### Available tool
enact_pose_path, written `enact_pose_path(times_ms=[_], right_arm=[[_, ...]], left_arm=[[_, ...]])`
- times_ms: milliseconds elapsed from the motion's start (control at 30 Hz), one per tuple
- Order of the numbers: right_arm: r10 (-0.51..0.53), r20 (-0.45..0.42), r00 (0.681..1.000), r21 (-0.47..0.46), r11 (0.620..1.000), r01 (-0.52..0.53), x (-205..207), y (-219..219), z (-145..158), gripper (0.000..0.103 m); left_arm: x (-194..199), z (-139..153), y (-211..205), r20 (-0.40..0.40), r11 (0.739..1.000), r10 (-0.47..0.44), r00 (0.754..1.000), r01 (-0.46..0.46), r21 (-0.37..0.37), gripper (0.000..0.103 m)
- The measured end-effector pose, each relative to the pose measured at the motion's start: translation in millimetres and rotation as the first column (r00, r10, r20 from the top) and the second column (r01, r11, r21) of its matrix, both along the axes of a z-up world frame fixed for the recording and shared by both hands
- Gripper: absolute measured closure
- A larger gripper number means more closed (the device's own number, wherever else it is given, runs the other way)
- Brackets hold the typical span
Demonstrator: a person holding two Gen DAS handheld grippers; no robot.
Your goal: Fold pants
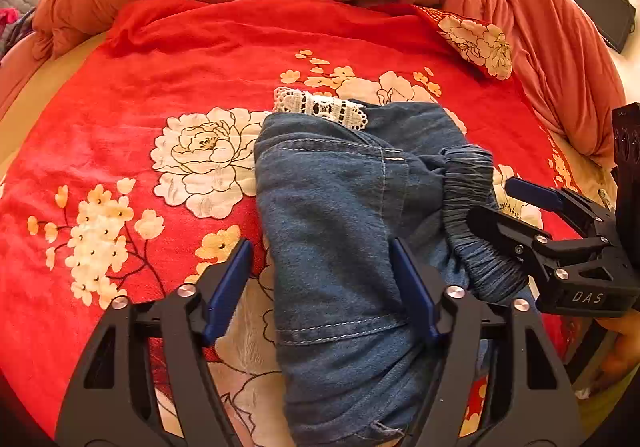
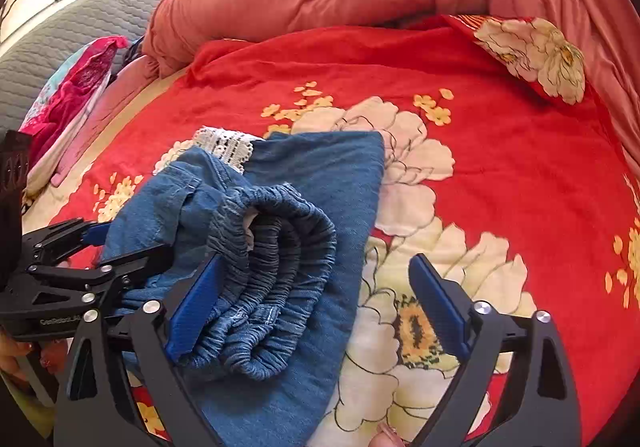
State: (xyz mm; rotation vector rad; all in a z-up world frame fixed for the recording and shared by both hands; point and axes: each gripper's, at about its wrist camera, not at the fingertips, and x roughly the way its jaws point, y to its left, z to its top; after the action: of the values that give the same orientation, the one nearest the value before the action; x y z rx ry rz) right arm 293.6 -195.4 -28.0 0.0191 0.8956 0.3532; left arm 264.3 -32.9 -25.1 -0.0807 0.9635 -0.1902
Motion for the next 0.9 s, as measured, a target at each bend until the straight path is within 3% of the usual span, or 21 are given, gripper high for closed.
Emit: enact_pose_path(times_ms=[200, 467, 900], right_arm=[[-0.048, 0.038, 0.998, 0.002, 0.999, 0.048, -10, -8, 10, 0.007], [-0.092, 0.097, 0.991, 0.040, 0.995, 0.088, -27, -20, 30, 0.005], [-0.101, 0.195, 0.976, 0.081, 0.993, 0.086, -71, -20, 62, 0.005]], left_arm=[[-10, 9, 5, 0.030, 1.000, 0.014, 0.999, -0.013, -0.010, 0.020], [-24, 26, 3, 0.079, 1.000, 0.018, 0.997, -0.017, -0.006, 0.010], [-64, 54, 8, 0.149, 0.999, 0.047, 0.988, -0.046, -0.010, 0.010]])
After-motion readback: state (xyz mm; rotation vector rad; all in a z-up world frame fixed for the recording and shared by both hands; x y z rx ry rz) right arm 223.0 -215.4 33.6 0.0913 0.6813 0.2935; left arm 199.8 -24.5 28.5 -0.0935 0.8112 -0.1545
